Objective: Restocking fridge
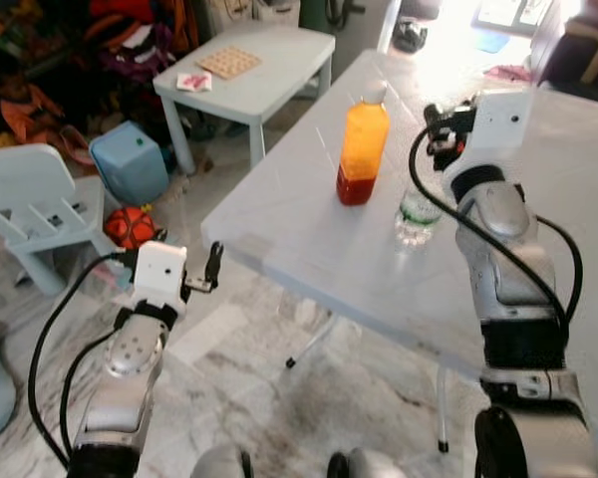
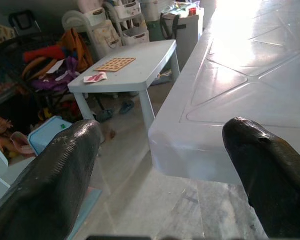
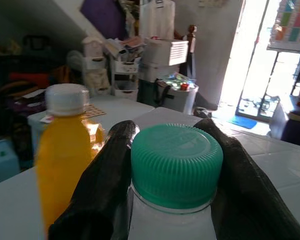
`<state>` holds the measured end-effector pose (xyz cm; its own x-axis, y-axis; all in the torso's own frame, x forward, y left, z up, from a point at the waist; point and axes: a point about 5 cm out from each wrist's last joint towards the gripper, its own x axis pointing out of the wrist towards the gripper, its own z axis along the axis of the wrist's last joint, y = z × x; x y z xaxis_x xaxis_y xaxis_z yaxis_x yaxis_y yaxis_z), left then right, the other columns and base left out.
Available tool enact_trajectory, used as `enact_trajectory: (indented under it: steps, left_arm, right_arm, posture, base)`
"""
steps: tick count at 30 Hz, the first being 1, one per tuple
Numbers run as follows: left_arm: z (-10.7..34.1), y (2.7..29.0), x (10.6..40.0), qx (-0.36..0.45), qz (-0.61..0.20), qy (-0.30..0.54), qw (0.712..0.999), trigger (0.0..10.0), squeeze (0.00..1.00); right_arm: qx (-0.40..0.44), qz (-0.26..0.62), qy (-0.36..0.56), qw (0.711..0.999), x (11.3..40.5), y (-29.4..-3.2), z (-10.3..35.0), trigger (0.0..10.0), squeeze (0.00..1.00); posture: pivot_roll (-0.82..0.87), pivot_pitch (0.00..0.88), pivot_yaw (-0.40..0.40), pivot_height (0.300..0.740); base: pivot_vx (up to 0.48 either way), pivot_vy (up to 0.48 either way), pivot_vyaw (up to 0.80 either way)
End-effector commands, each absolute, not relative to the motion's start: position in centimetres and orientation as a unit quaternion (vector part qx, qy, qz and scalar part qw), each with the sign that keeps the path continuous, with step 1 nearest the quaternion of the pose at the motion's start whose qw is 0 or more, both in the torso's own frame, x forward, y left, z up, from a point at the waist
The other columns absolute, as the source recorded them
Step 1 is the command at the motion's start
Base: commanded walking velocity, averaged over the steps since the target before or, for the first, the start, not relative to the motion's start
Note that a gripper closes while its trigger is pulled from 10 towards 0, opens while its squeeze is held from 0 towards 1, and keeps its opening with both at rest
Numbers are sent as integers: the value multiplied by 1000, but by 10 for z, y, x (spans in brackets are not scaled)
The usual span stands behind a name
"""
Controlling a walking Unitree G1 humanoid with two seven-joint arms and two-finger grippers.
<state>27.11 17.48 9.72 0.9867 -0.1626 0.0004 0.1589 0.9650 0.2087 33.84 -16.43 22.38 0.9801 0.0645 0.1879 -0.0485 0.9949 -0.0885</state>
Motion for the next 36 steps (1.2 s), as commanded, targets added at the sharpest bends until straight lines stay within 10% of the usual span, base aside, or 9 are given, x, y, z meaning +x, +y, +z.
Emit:
enact_trajectory:
  steps: [1, 11, 12, 13, 36]
  left_arm:
    - [97, 177, 271, 109, -81, -8, 991, 10000, 0]
    - [91, 171, 272, 99, -57, 4, 993, 10000, 0]
    - [90, 171, 272, 98, -57, 5, 994, 10000, 0]
    - [90, 170, 271, 97, -57, 5, 994, 10000, 0]
    - [82, 172, 280, 95, 9, 12, 995, 10000, 0]
  right_arm:
    - [-31, 47, -24, 998, 335, -159, 197, 1176, 0]
    - [24, 110, -52, 992, 321, -136, 202, 1608, 0]
    - [32, 117, -50, 991, 318, -133, 202, 3255, 0]
    - [36, 120, -49, 991, 316, -132, 202, 10000, 0]
    - [29, 236, -66, 969, 286, -100, 187, 10000, 0]
  posture:
    - [41, 42, 4, 740]
    - [50, 23, -17, 740]
    - [50, 22, -22, 740]
    - [50, 21, -24, 740]
    - [39, 17, -52, 740]
  base:
    - [0, 0, 0]
    - [0, 0, 0]
    - [0, 0, 0]
    - [0, 0, 0]
    - [0, 0, 626]
